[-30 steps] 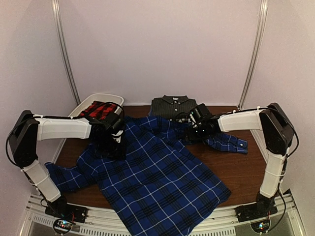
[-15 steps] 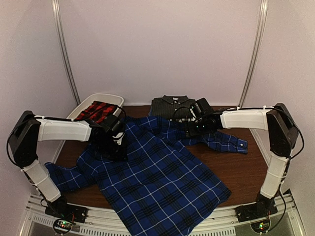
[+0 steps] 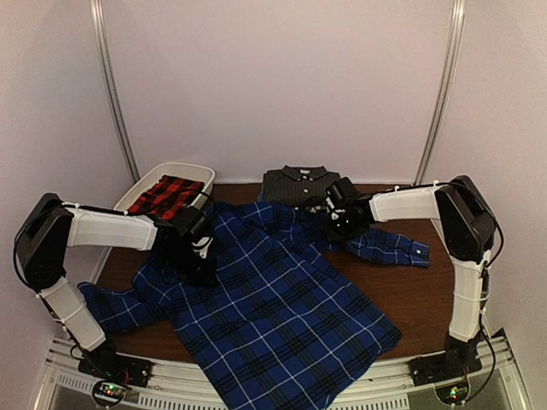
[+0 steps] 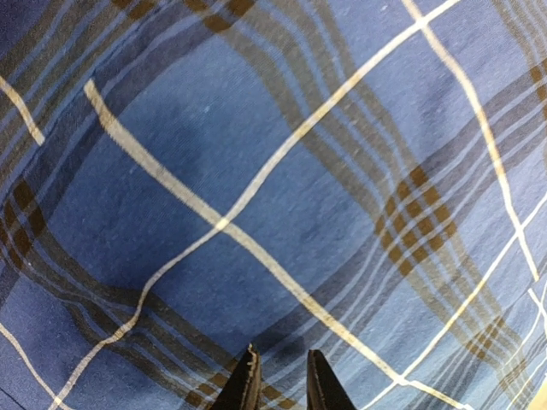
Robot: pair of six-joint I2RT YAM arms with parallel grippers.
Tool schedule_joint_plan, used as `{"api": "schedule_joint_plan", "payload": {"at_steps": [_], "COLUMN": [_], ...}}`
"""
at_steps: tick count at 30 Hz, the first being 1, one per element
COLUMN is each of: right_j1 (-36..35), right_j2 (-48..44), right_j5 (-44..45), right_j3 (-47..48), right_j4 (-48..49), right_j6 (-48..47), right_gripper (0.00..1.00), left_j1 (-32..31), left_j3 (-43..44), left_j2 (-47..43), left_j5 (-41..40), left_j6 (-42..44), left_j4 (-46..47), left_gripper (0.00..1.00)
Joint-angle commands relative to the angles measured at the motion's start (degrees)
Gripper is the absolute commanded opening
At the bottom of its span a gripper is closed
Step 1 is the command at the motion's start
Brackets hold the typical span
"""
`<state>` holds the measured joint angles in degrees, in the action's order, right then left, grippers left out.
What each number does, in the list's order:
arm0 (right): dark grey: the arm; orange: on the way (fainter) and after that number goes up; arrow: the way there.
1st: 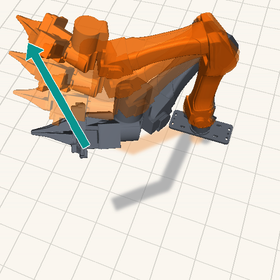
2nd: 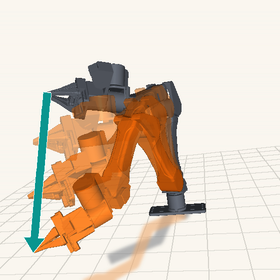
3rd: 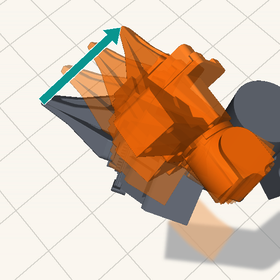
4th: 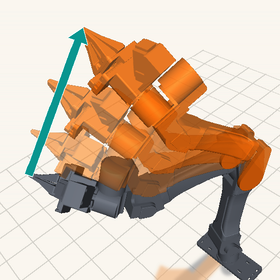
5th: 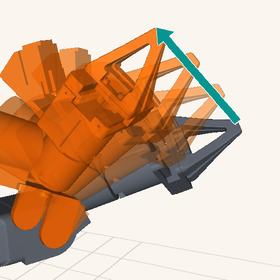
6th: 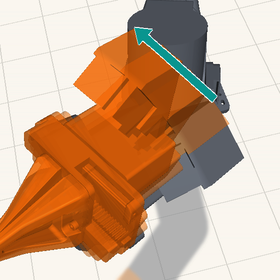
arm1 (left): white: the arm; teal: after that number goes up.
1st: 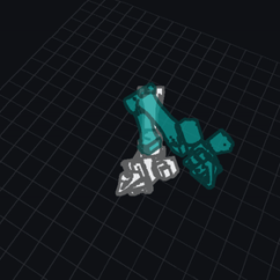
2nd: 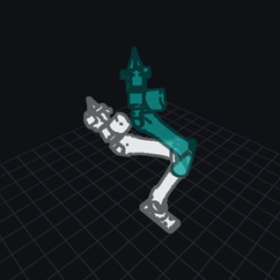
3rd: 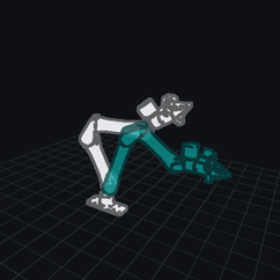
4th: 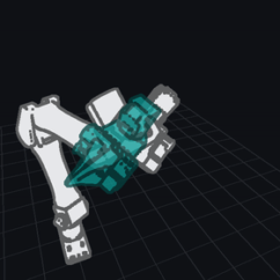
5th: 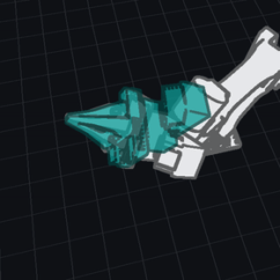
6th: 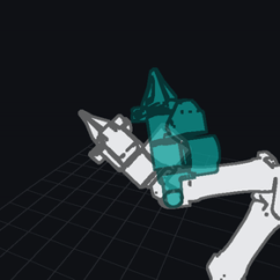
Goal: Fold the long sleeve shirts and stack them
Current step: Smooth out the flattened shirt at the center of the board.
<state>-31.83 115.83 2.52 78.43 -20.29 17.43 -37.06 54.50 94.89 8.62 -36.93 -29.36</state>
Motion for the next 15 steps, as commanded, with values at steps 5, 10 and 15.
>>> {"api": "schedule_joint_plan", "payload": {"at_steps": [5,10,15], "right_j1": [3.2,5.1,6.6], "right_j2": [3.1,5.5,7.4], "right_j5": [3.3,6.9,6.8], "right_j3": [10.0,15.8,19.8], "right_j4": [-4.6,-7.7,-8.8], "right_j6": [0.6,1.4,1.7], "right_gripper": [0.02,0.00,0.02], "left_j1": [1.2,1.5,1.6], "left_j3": [-4.0,-5.9,-6.9], "left_j2": [-0.9,-0.8,-1.3], "left_j5": [-1.6,-2.7,-2.4], "left_j6": [1.9,2.3,2.4], "left_j4": [1.5,0.9,0.8], "left_gripper": [0.20,0.20,0.20]}}
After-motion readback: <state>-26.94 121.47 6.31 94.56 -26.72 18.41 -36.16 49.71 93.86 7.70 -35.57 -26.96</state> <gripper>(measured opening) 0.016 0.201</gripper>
